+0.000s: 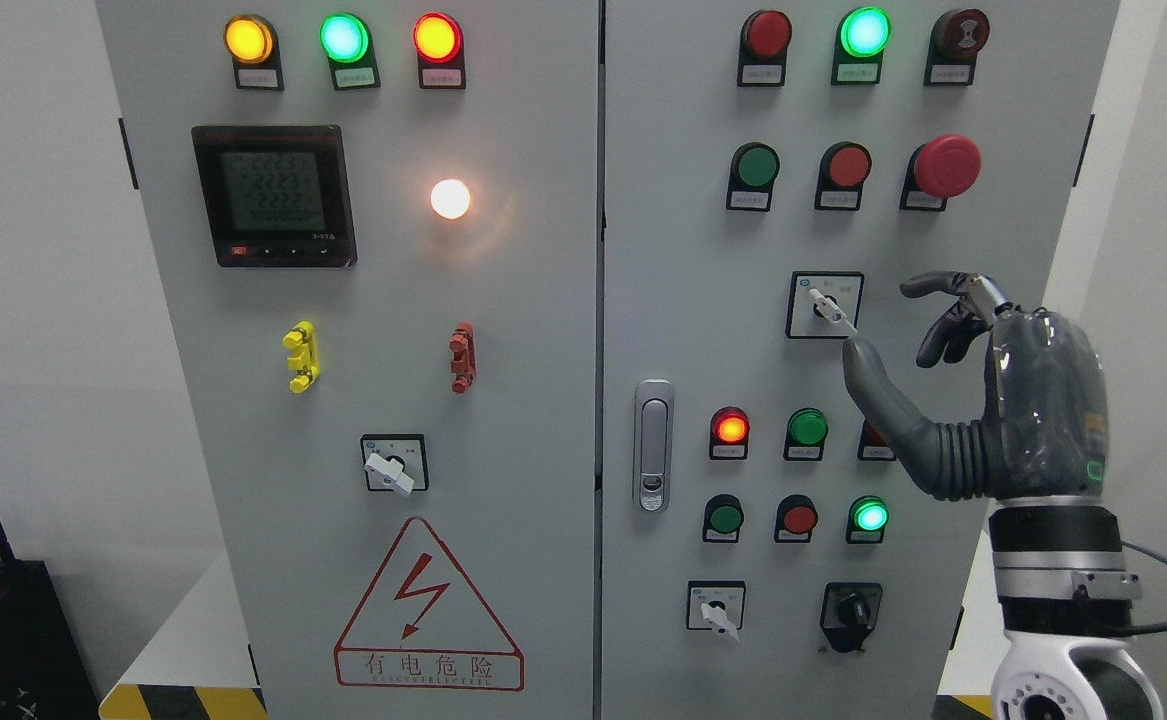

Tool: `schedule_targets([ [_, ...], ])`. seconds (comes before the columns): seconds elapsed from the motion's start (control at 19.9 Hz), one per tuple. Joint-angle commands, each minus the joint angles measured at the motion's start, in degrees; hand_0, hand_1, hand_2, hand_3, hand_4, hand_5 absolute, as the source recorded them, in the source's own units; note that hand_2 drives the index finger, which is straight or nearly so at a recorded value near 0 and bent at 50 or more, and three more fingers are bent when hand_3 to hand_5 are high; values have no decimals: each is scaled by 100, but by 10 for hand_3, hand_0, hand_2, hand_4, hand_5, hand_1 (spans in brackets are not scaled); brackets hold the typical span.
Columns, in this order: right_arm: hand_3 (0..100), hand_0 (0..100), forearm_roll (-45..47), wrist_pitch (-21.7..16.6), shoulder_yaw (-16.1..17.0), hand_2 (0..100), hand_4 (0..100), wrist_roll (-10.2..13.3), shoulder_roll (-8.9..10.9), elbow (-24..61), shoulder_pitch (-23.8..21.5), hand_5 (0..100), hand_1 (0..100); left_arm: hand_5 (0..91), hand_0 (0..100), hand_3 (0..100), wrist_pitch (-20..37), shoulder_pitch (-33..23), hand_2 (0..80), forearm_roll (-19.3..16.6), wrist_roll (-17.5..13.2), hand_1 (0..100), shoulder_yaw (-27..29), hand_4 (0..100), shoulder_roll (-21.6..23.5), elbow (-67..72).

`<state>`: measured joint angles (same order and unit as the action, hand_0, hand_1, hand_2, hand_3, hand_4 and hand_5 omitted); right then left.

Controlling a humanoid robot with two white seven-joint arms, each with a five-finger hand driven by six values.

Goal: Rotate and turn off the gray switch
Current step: 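Move the right hand toward the white rotary switch below the red mushroom button, then close the right hand's fingers around the rotary switch knob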

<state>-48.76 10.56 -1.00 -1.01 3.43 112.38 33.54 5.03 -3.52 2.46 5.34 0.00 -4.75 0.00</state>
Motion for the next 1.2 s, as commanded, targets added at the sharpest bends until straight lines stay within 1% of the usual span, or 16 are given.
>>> schedule_targets([
  [0.0,843,151,-10,270,-225,464,841,22,-80,-268,134,999,320,0,120,0,-2,0,0,0,2,389,-9,0,0,79],
  [0.1,840,144,-19,394,-225,475,842,22,-80,-286,196,1000,319,0,120,0,-2,0,0,0,-7,389,-9,0,0,79],
  [0.35,826,117,-142,446,-216,479,843,22,-80,-444,284,1000,328,0,120,0,-2,0,0,0,2,389,-9,0,0,79],
  [0.5,822,87,-151,648,-216,489,845,22,-80,-471,337,1000,325,0,120,0,-2,0,0,0,2,389,-9,0,0,79],
  [0.6,820,84,-160,710,-208,491,845,22,-80,-550,425,1000,329,0,120,0,-2,0,0,0,-7,389,-9,0,0,79],
  [0.8,819,77,-195,824,-208,507,844,22,-80,-594,442,1000,365,0,120,0,-2,0,0,0,2,389,-9,0,0,79],
  [1.15,817,66,-230,860,-208,527,844,4,-80,-603,442,1000,379,0,120,0,-2,0,0,0,2,389,-9,0,0,79],
])
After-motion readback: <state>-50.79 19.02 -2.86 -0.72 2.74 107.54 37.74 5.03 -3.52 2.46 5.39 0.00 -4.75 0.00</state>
